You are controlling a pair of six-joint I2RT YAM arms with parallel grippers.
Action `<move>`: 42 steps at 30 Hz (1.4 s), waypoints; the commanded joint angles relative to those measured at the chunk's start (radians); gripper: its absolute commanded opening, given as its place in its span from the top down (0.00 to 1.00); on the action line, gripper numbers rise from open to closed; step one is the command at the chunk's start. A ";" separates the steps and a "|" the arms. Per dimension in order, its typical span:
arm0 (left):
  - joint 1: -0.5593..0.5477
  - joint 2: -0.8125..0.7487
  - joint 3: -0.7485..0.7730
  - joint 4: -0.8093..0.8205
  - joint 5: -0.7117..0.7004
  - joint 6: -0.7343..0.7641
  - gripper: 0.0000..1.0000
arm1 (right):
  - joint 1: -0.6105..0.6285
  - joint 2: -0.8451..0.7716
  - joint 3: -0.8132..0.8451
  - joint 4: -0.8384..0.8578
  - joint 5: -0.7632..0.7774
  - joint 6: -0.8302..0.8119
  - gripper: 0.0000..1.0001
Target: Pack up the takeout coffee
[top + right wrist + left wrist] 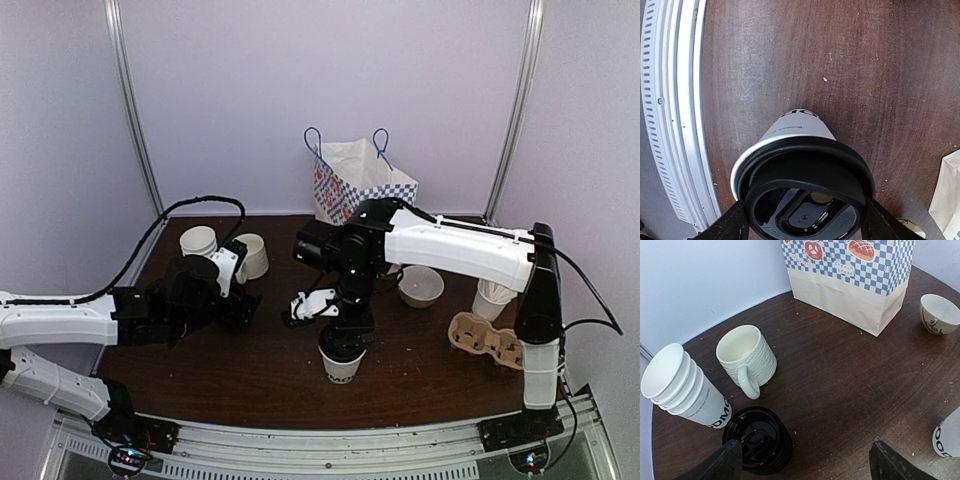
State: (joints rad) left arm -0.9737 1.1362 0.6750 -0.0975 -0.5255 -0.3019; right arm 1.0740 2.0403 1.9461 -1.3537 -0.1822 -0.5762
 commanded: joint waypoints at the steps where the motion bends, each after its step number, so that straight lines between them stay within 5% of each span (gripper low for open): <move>1: 0.011 0.009 0.018 0.042 0.010 -0.004 0.08 | 0.012 -0.051 0.013 -0.012 0.028 -0.003 0.25; 42: 0.024 0.040 0.021 0.048 0.033 -0.014 0.08 | 0.041 -0.067 -0.017 0.009 0.076 -0.005 0.24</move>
State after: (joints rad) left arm -0.9592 1.1694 0.6777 -0.0978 -0.5064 -0.3023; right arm 1.1061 2.0216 1.9232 -1.3354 -0.1398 -0.5774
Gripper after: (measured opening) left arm 0.923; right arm 0.763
